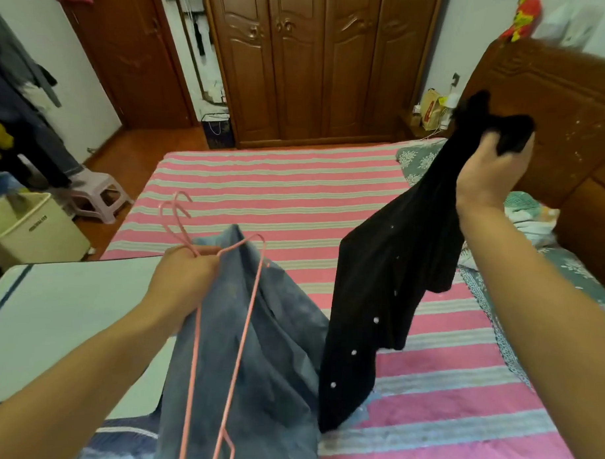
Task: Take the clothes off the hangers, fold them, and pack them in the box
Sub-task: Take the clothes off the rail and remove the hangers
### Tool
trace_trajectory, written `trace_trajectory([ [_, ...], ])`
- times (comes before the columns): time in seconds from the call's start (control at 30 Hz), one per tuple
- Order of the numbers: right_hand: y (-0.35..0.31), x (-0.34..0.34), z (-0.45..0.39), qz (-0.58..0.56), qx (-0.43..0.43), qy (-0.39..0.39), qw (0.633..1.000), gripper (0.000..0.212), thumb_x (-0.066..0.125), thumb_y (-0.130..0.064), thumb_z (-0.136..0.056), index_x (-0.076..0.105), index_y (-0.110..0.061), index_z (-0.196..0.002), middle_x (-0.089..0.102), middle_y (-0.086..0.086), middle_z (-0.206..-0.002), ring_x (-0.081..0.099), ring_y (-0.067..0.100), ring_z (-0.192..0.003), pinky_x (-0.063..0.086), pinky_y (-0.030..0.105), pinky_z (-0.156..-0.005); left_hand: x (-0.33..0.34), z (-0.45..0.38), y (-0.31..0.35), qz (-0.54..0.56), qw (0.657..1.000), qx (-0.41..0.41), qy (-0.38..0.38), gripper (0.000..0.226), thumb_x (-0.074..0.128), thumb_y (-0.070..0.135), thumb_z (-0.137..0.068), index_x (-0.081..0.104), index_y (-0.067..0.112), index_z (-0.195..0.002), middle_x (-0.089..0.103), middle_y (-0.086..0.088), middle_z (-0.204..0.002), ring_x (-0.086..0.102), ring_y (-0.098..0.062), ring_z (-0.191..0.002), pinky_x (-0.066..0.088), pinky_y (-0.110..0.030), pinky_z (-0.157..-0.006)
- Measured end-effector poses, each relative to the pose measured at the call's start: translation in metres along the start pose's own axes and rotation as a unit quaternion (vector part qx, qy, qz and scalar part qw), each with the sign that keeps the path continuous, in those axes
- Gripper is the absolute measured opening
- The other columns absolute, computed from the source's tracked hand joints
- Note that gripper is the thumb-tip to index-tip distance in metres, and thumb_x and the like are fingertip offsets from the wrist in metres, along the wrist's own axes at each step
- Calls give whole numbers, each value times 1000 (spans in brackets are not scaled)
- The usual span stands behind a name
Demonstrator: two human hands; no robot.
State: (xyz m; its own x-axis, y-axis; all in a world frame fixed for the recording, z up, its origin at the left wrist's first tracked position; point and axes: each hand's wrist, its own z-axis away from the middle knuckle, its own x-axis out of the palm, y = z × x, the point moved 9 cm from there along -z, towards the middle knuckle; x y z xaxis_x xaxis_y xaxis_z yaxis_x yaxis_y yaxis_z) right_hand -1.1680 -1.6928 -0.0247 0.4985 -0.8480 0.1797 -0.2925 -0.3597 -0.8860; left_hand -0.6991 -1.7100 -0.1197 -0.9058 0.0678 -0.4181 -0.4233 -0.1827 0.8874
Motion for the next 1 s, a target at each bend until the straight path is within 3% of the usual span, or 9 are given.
trace_trajectory([
  [0.27, -69, 57, -39, -83, -33, -62, 994, 21, 55, -28, -99, 53, -23, -119, 62, -7, -116, 60, 1, -112, 46, 18, -98, 3, -16, 8, 48, 998, -17, 29, 25, 55, 14, -89, 78, 17, -98, 73, -23, -90, 72, -44, -84, 61, -60, -74],
  [0.4, -9, 69, -21, -2, 52, -57, 997, 33, 54, -24, -100, 55, -14, -132, 60, -3, -118, 58, 12, -111, 43, 14, -86, 17, -20, 9, 92, 994, -34, 44, 35, 56, 16, -91, 68, 19, -124, 68, -20, -104, 67, -42, -94, 57, -55, -86],
  [0.5, 69, 62, 17, 104, 158, -89, 978, 38, 54, -25, -98, 56, -13, -134, 62, 7, -127, 58, 26, -119, 46, 36, -101, 30, -17, 7, 96, 994, -36, 32, 37, 53, 10, -99, 59, 12, -136, 64, -10, -100, 62, -27, -91, 54, -48, -93],
  [0.6, 150, 51, 67, 247, 266, -236, 901, 52, 63, -22, -94, 47, -7, -142, 58, 17, -136, 56, 32, -122, 46, 42, -101, 48, -14, 5, 93, 995, -34, 7, 42, 48, 10, -105, 47, 10, -148, 62, -5, -101, 54, -16, -80, 46, -36, -83],
  [0.7, 177, 35, 125, 413, 328, -438, 728, 76, 69, -37, -93, 33, -5, -151, 43, 18, -152, 48, 38, -133, 44, 49, -107, 61, -12, 3, 78, 996, -31, -5, 49, 48, 9, -105, 40, 11, -154, 59, -2, -99, 51, -11, -74, 46, -30, -77],
  [0.73, 164, 36, 139, 412, 316, -477, 709, 73, 65, -43, -96, 34, -8, -152, 40, 15, -155, 44, 37, -137, 41, 49, -111, 65, -12, 3, 76, 997, -30, -6, 51, 48, 9, -105, 38, 12, -155, 59, 0, -103, 51, -9, -73, 47, -25, -74],
  [0.87, 72, 44, 237, 131, 347, -620, 691, 62, 66, -54, -89, 50, -27, -143, 51, -9, -148, 47, 13, -135, 36, 42, -116, 82, -14, 5, 64, 998, -12, -3, 58, 52, 18, -105, 30, 15, -158, 36, -1, -158, 51, -25, -131, 45, -39, -110],
  [0.93, 47, 37, 288, 142, 254, -693, 660, 66, 72, -57, -84, 49, -35, -142, 58, -14, -138, 54, 9, -127, 44, 40, -110, 95, -14, 6, 84, 996, -18, -5, 58, 54, 20, -104, 31, 17, -157, 40, 5, -151, 50, -25, -129, 42, -43, -112],
  [1.0, 47, 31, 298, 215, 132, -667, 701, 51, 67, -42, -89, 49, -37, -137, 63, -12, -122, 62, 11, -111, 52, 38, -96, 109, -7, 6, 116, 992, -38, -25, 40, 58, 17, -101, 49, 17, -140, 50, 12, -120, 54, -19, -109, 47, -45, -106],
])
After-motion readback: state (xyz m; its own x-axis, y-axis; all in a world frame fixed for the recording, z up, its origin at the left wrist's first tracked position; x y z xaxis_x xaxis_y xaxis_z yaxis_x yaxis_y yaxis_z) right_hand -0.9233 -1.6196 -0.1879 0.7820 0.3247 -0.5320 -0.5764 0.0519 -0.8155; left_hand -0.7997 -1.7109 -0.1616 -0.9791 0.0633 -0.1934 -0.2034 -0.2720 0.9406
